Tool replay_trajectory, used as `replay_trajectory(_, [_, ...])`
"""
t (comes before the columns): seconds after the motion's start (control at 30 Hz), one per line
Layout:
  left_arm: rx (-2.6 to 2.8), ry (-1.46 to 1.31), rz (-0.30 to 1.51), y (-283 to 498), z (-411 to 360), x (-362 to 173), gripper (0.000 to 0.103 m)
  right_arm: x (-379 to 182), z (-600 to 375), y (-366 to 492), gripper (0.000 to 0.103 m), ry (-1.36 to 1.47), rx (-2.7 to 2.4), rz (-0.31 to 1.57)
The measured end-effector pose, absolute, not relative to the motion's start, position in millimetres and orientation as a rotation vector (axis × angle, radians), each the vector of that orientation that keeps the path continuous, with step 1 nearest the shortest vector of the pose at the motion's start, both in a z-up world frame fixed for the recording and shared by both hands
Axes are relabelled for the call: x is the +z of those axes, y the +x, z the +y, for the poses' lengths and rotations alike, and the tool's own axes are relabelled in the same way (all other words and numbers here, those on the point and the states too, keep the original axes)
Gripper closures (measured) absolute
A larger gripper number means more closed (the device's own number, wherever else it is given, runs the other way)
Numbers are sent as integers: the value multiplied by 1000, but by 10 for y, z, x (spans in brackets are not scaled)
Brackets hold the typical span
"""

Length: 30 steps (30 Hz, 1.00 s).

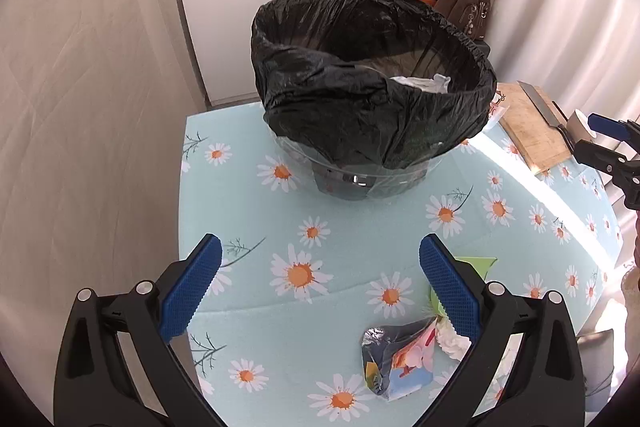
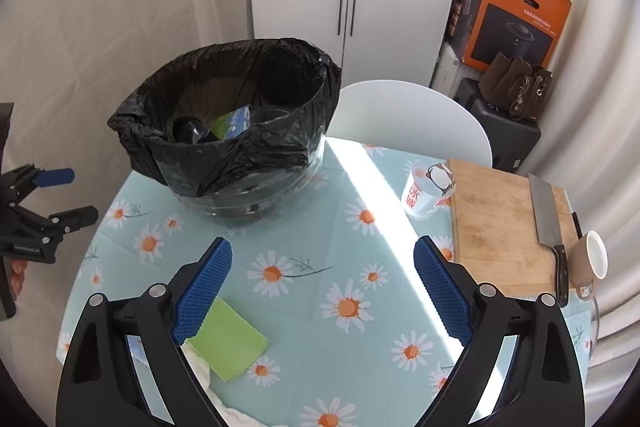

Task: Collect trash
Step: 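Move back to the table and grasp the remaining white tissue with the right tool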

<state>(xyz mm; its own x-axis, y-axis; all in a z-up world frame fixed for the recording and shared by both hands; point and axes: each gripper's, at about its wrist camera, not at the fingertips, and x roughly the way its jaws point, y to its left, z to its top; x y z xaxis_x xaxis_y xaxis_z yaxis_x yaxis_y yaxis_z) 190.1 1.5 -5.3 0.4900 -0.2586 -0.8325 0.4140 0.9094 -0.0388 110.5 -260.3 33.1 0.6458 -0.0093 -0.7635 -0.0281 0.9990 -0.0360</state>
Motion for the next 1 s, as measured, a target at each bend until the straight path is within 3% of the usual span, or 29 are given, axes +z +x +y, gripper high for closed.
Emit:
replay_trajectory(0.57, [-371,116,1096,1284,121,-723,6,-280,-2330,539,15,-31,189,981])
replay_trajectory(1.0, [-452,215,1151,1223,287,-836,6,-915,-1735,241,16,13,274,1141])
